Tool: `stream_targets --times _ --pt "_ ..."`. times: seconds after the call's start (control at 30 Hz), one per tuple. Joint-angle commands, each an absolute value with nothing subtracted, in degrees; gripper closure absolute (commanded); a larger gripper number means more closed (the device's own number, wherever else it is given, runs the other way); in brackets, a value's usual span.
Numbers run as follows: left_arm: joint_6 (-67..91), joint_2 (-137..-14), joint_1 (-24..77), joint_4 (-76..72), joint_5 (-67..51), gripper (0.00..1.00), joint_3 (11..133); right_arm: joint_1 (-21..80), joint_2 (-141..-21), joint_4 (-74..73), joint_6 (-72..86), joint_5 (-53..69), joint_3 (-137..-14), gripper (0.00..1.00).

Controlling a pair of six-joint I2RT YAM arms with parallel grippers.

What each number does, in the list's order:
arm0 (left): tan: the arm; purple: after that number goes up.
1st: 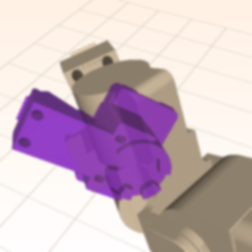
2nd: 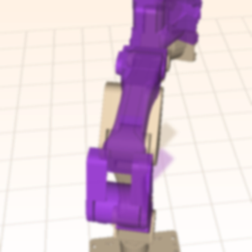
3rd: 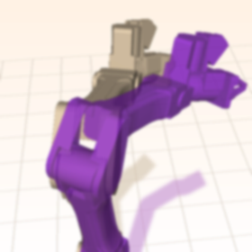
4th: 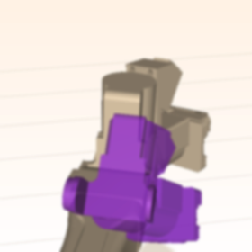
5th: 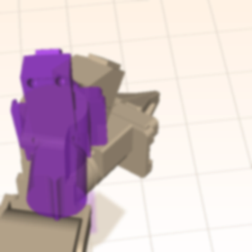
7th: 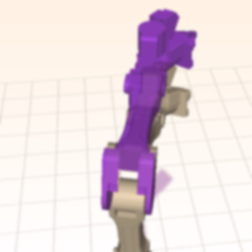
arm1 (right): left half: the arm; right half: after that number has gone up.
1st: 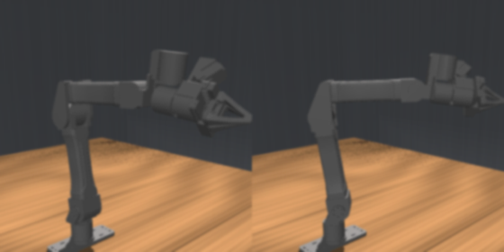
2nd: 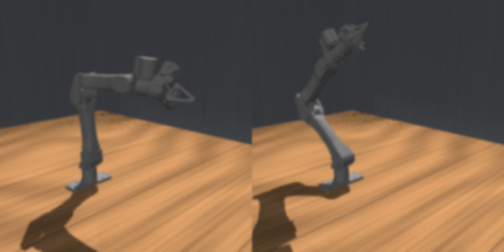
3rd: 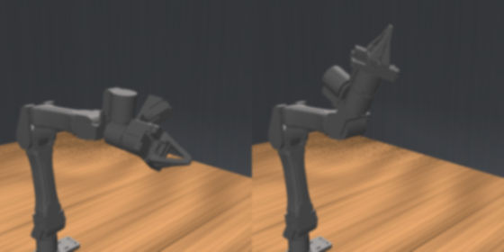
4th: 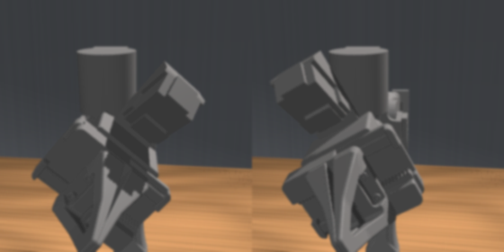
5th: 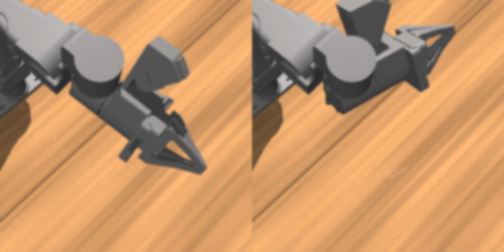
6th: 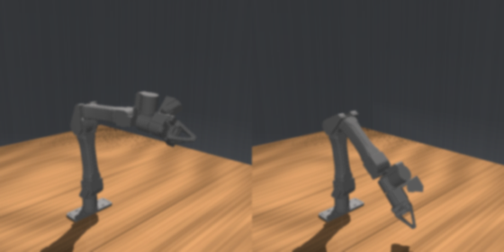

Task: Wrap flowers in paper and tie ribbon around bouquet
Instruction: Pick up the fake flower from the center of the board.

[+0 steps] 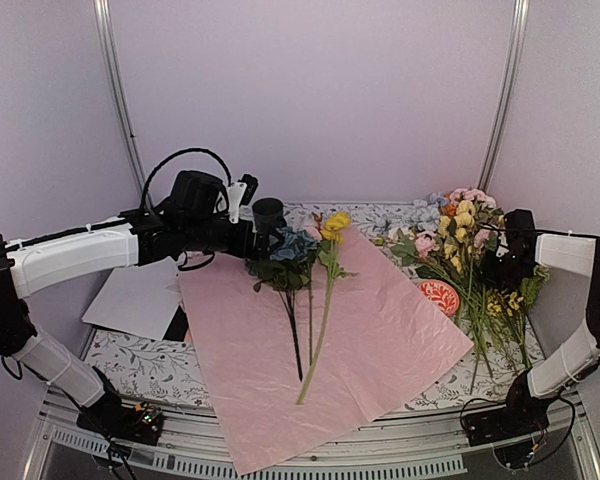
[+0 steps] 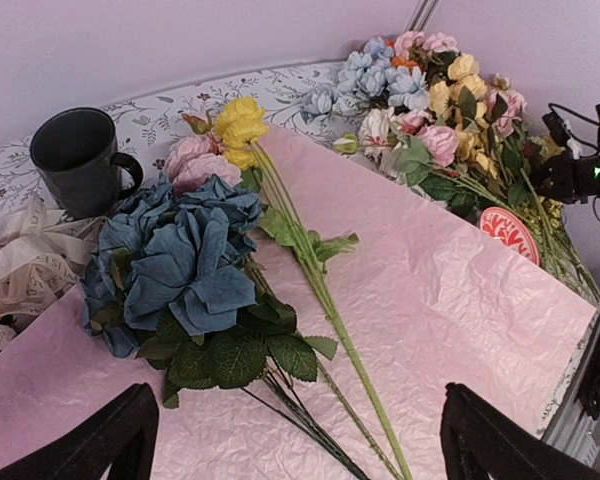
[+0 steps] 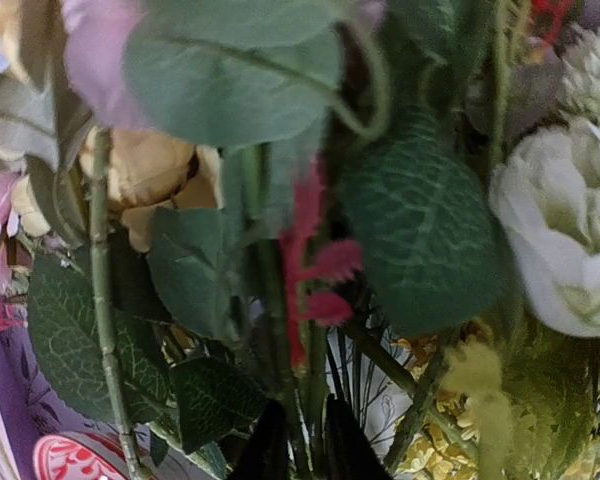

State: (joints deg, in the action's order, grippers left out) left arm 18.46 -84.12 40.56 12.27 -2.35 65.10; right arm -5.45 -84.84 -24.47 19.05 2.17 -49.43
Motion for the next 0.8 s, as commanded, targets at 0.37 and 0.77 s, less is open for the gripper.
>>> stream_targets --times 0.37,0.77 --pt "18.28 -83.46 39.99 11.37 -2.57 0.01 65.69 -5.78 -75.51 -25.82 13.63 -5.65 -56.79 1.0" --pt "17.58 -83.37 39.99 11.39 -2.19 0.01 66.01 -5.8 -53.48 -7.27 7.54 -8.67 -62.51 1.0"
